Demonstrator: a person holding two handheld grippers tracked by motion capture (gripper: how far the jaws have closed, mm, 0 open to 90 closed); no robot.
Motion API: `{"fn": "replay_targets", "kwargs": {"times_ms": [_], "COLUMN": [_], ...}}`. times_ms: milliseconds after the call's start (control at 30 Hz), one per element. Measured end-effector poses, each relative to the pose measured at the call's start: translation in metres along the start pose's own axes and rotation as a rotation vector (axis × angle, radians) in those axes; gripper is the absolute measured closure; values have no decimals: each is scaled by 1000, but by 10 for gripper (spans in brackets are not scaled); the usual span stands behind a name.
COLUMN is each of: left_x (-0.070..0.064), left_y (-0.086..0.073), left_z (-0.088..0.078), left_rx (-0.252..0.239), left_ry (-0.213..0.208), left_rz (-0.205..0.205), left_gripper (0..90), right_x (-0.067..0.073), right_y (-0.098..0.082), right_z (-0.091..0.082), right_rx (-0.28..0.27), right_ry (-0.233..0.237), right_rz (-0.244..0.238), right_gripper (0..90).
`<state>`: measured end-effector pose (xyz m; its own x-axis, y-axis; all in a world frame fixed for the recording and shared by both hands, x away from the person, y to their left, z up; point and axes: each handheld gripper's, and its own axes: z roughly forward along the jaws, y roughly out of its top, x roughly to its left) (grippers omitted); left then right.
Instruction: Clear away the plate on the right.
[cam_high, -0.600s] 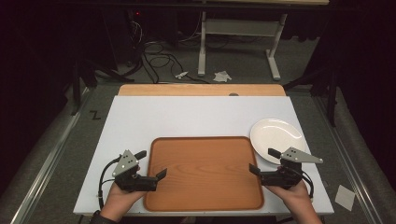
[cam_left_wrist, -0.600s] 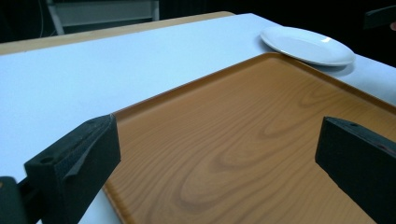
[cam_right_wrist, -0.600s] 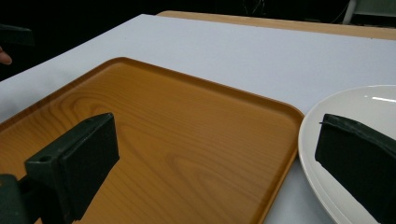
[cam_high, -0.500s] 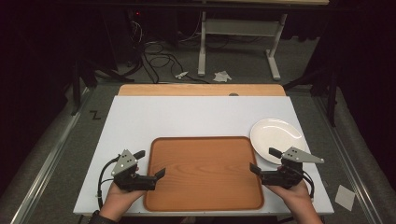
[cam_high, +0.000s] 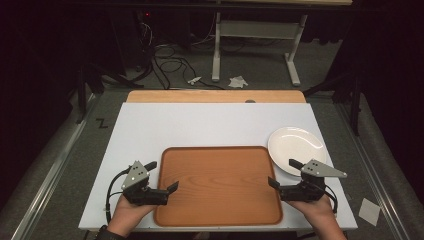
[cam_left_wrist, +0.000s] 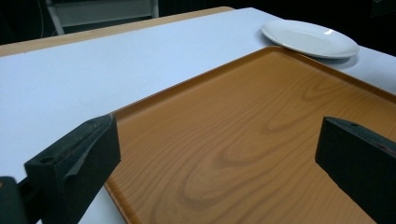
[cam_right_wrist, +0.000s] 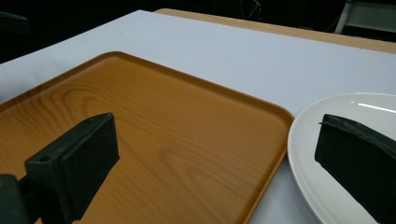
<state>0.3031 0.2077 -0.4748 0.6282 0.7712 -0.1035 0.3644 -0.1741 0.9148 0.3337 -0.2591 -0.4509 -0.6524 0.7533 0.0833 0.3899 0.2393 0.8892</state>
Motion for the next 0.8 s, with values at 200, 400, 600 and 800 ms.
{"fn": "replay_targets", "kwargs": {"times_ms": [200,400,600,800], "left_x": [-2,0,1,1], "left_y": [0,2,1,0], "left_z": [0,-2,-1,-1], "left_rx": [-19,-39,-23,-23], "left_ry": [14,4,0,-6], "left_rz": [16,-19,-3,3], "left_gripper": [2,7,6,6], "right_x": [-2,-3,-6,-8], "right_y": [-1,-1,2,2], "right_z": [0,2,4,5], "right_rx": [-6,-19,-29,-15], "right_ry": [1,-5,-5,-20], "right_rz": [18,9,16,19], "right_gripper": [12,49,63,15]}}
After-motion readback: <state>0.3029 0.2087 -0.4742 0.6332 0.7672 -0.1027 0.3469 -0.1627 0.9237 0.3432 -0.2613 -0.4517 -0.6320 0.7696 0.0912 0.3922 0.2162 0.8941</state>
